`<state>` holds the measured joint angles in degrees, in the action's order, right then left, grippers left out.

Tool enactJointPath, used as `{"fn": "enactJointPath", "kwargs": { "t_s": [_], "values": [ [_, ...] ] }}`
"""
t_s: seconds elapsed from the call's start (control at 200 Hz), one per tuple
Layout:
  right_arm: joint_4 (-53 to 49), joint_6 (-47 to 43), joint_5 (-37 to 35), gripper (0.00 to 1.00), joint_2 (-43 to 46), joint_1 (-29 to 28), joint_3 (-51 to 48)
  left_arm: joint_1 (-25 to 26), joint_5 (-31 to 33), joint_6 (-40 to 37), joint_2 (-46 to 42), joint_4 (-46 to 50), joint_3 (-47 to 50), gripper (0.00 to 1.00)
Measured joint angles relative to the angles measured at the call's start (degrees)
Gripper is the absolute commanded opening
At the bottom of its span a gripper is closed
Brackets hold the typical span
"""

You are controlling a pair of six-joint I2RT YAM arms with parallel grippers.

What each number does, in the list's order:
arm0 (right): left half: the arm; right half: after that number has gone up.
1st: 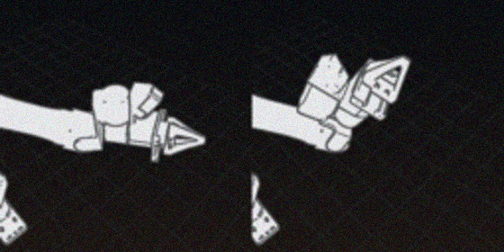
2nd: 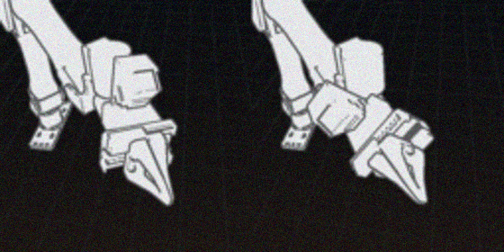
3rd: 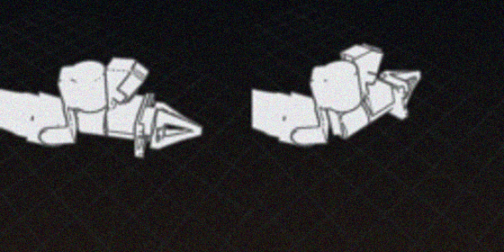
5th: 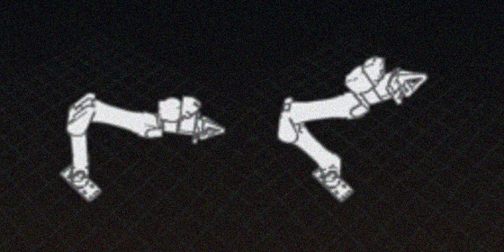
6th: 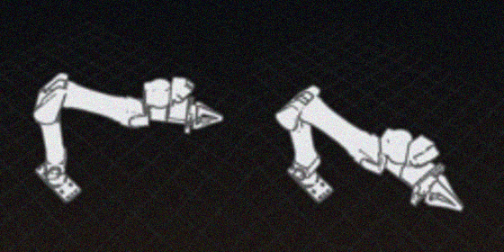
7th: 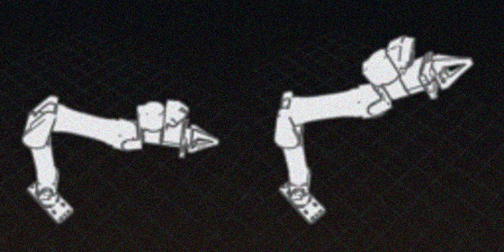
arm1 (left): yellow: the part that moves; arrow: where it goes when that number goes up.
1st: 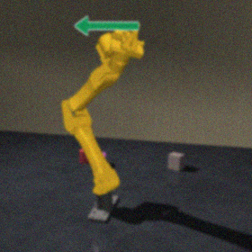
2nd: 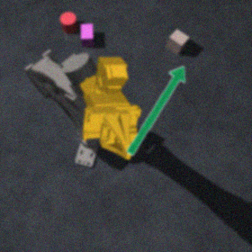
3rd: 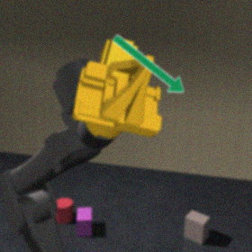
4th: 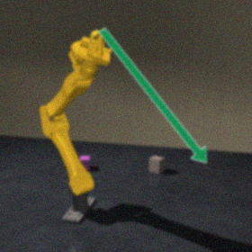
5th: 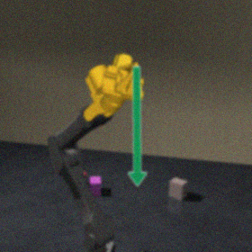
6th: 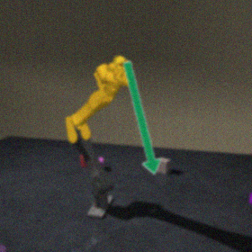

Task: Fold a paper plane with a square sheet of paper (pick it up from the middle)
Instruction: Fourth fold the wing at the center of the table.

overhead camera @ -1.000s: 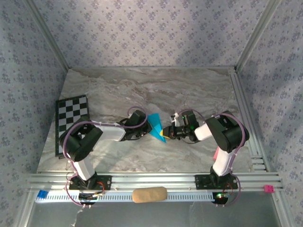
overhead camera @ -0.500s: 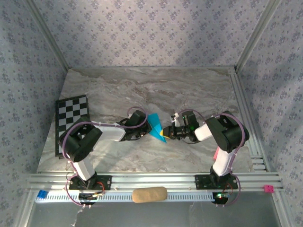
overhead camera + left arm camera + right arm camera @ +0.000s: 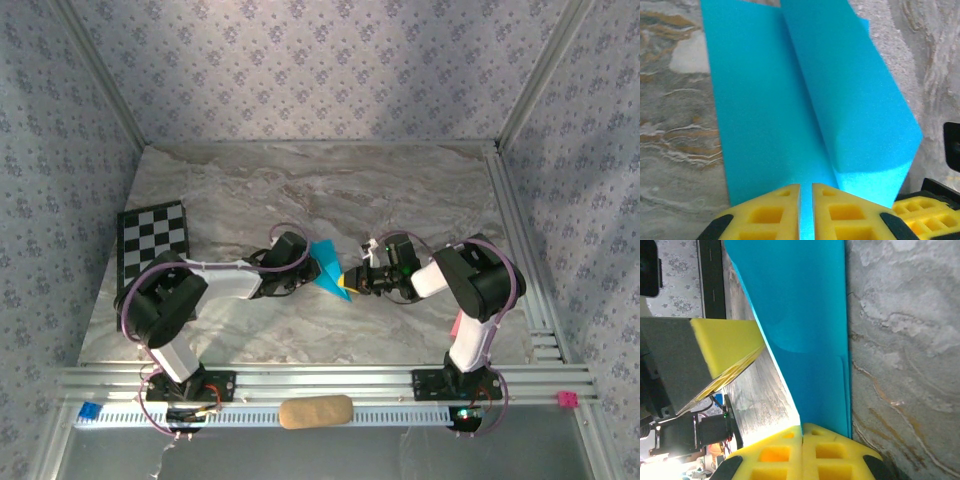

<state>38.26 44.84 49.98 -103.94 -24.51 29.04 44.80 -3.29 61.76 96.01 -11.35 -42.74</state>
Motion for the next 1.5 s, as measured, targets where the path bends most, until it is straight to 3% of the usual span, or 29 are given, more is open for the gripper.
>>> {"fn": "enactJointPath", "kwargs": {
  "t_s": [0.73,0.939,1.104,1.499],
  "values": [
    [1.03,0.83,1.29,0.00,-0.87,0.44,0.02,-0.83,-7.45,-2.34,7.28,-6.58,-4.85,0.15],
    [1.11,0.85,1.38,0.00,-0.96,0.55,0.02,-1.09,-7.50,-2.34,7.30,-6.80,-5.40,0.15],
    [1.16,0.85,1.38,0.00,-0.96,0.55,0.02,-1.09,-7.15,-2.38,7.21,-6.93,-5.40,0.22],
    [1.18,0.90,1.36,0.00,-0.96,0.55,0.02,-1.36,-1.79,-1.73,1.95,-2.23,-1.29,0.15]
  ]
}}
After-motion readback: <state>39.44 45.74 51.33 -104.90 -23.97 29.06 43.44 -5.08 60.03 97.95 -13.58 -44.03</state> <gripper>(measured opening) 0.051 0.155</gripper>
